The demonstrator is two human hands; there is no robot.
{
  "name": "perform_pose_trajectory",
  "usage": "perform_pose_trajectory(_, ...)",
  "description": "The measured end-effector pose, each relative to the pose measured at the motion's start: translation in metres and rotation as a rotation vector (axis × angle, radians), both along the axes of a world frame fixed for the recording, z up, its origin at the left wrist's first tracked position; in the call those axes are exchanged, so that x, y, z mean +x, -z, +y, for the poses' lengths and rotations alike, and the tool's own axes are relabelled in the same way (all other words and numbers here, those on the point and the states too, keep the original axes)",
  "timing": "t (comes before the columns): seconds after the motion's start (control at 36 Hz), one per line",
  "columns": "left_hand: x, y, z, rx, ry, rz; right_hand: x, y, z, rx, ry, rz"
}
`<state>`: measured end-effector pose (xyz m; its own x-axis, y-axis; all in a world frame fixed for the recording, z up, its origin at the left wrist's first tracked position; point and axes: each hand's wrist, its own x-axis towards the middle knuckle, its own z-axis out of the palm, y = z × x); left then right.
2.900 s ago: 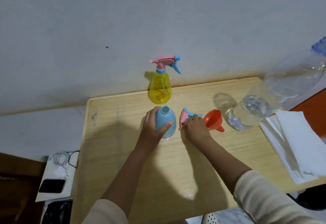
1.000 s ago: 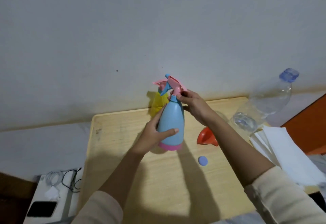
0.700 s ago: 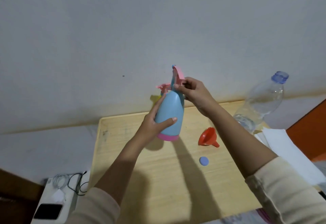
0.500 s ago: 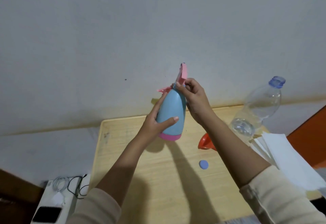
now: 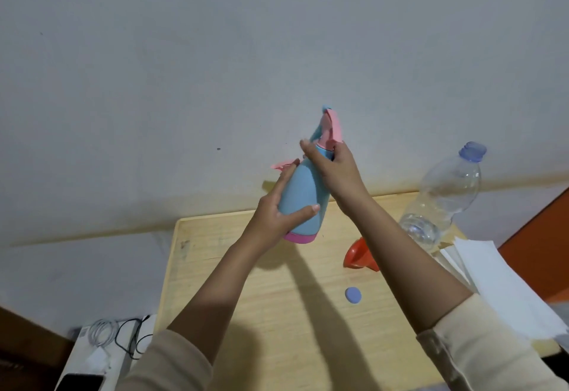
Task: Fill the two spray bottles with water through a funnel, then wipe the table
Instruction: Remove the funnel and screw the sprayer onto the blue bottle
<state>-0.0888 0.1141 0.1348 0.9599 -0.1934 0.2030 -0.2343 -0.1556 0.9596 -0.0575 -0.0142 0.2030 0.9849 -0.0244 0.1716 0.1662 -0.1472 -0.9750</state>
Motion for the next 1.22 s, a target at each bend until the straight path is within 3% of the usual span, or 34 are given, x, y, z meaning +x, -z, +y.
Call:
perform_pose_trajectory(0.11, 0.0, -0.001, -0.001, -0.043, -0.037, -0.009, -0.006, 0.0, -0.002, 0.066, -0.089, 0.07)
perform_pose_trajectory(0.28, 0.001, 0.001, -0.002, -0.07, -0.041, -0.03, -0.005, 0.002, -0.001, 0.169, -0.004, 0.073)
perform_pose_trajectory(0.42, 0.002, 0.0, -0.002, -0.028, -0.048, -0.048, -0.008, -0.001, 0.002, 0.086, -0.096, 0.059)
perform_pose_trajectory(0.75, -0.006, 0.009, -0.008, 0.34, -0.304, -0.176, -0.003, 0.004, 0.005, 0.06, 0.116, 0.024)
perform_pose_trajectory(0.83, -0.006, 0.005, -0.006, 0.282, -0.229, -0.127, -0.003, 0.0, -0.001, 0.083, 0.056, 0.047)
perform_pose_trajectory(0.97, -0.006, -0.004, 0.008, -0.073, 0.103, 0.126, -0.005, -0.008, -0.022, 0.201, -0.229, 0.092)
perform_pose_trajectory(1.03, -0.005, -0.004, 0.009, -0.102, 0.184, 0.177, -0.007, -0.01, -0.024, 0.216, -0.269, 0.093)
perform_pose_trajectory(1.22, -0.011, 0.009, -0.009, 0.065, -0.025, 0.109, -0.005, 0.003, -0.015, 0.133, -0.105, 0.079)
